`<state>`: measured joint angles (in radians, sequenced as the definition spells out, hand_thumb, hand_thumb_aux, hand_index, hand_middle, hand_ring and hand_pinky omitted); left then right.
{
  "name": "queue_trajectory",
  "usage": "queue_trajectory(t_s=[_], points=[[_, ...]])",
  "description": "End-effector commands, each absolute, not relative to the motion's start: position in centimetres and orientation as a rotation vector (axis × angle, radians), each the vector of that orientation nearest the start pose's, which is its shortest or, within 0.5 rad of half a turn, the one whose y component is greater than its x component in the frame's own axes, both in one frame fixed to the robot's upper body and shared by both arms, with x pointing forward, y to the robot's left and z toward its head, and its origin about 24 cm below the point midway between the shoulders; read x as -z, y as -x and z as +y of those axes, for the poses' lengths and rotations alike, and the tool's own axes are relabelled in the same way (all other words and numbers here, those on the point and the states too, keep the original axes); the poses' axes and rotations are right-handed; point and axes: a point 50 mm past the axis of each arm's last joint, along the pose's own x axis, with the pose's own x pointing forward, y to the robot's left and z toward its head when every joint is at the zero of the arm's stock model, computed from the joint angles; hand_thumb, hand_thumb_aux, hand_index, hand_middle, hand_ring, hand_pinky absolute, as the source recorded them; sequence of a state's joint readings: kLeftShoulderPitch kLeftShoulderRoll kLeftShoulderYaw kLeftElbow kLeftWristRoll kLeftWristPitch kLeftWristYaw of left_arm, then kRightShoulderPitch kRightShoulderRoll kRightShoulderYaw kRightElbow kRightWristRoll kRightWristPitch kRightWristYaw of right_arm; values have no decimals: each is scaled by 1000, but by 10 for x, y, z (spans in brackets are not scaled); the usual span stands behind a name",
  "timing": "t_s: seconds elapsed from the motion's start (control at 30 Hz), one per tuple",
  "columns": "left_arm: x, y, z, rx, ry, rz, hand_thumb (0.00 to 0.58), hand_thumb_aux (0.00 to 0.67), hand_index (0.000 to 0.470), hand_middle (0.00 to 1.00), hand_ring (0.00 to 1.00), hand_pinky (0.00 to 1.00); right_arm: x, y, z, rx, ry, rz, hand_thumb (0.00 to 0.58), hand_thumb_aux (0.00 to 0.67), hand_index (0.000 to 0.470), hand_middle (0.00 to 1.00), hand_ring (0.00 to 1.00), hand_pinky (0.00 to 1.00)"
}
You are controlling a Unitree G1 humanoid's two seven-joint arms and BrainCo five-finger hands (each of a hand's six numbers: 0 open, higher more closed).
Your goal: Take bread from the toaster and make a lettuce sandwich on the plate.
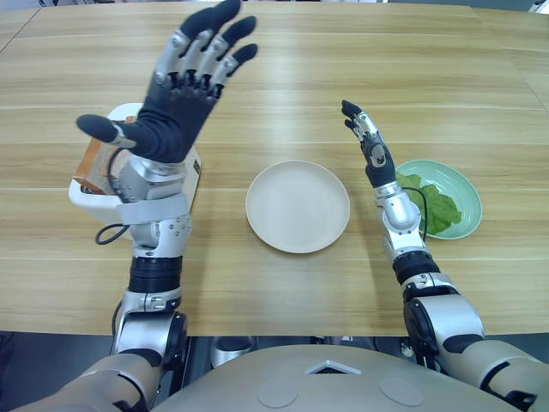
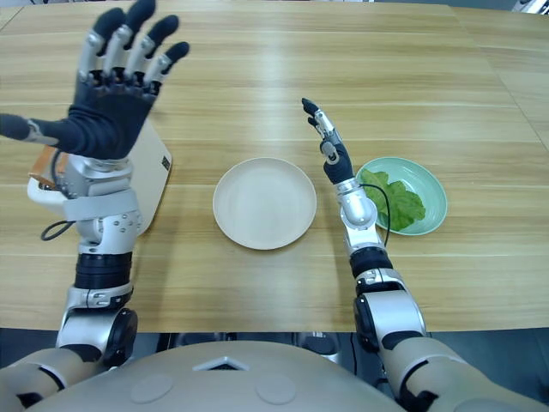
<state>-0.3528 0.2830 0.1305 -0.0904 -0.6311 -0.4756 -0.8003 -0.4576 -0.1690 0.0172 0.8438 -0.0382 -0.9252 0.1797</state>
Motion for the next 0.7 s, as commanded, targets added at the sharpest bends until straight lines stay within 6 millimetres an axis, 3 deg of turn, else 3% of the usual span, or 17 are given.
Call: queue_trajectory(t_s=[0.03, 0.17, 0.33, 0.57, 0.7], points=[[-205, -255, 197, 643, -165, -1033, 0, 0, 0, 0, 0, 0, -63, -311, -150, -305, 245, -510, 0, 0, 0, 0, 0, 0], [-213, -236, 214, 643, -172, -1094, 0, 0, 0, 0, 0, 0, -63, -310, -154, -295, 248, -510, 0, 0, 0, 0, 0, 0], [-225, -230, 238, 570, -192, -1093, 0, 0, 0, 0, 0, 0, -64, -309, -156, -295, 257, -513, 0, 0, 0, 0, 0, 0], [-220, -240, 255, 405, -660, -955, 0, 0, 0, 0, 0, 0, -63, -306, -170, -260, 268, -513, 0, 0, 0, 0, 0, 0], [-221, -245, 284, 259, -878, -841, 0, 0, 0, 0, 0, 0, -64, -305, -171, -262, 274, -514, 0, 0, 0, 0, 0, 0]])
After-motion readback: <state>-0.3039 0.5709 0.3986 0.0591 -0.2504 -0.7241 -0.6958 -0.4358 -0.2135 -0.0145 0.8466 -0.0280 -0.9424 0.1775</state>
